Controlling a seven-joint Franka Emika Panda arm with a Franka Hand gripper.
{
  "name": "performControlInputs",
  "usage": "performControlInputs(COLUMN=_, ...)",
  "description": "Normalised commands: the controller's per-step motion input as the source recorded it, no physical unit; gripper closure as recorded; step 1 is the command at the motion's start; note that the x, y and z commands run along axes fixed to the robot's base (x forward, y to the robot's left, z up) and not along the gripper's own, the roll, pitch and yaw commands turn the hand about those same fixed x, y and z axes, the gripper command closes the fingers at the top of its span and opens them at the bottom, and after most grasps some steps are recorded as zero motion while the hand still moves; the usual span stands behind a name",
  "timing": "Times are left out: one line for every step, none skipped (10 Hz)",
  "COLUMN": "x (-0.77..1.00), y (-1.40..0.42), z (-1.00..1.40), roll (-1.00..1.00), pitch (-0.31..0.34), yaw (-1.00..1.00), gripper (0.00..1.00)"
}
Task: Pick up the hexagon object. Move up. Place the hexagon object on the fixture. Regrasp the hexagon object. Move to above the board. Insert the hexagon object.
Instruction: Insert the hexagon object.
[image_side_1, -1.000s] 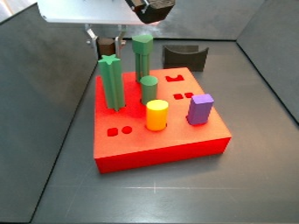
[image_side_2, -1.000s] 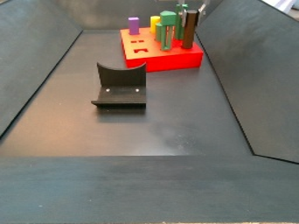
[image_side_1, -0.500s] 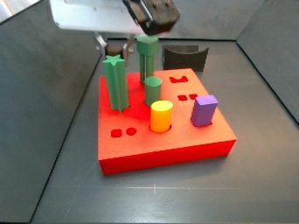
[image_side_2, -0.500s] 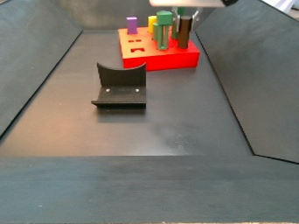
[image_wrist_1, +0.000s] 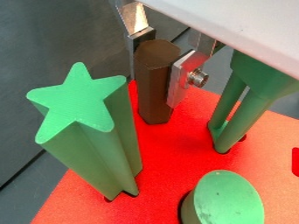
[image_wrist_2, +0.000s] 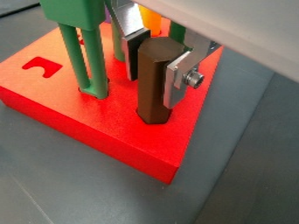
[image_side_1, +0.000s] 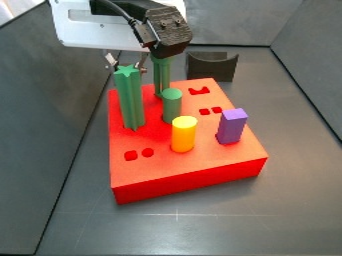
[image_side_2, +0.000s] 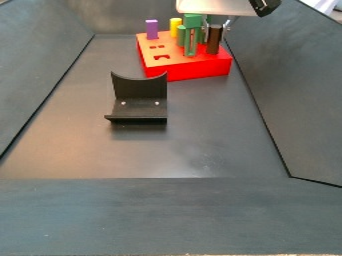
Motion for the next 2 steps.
performControlInputs(x=-0.02, y=0.00, z=0.00, roll=0.02, pitch=0.000, yaw=0.00, gripper=1.00)
performControlInputs(x=0.00, y=0.00, z=0.00, roll=0.00, pitch=0.000, yaw=0.00, gripper=1.00)
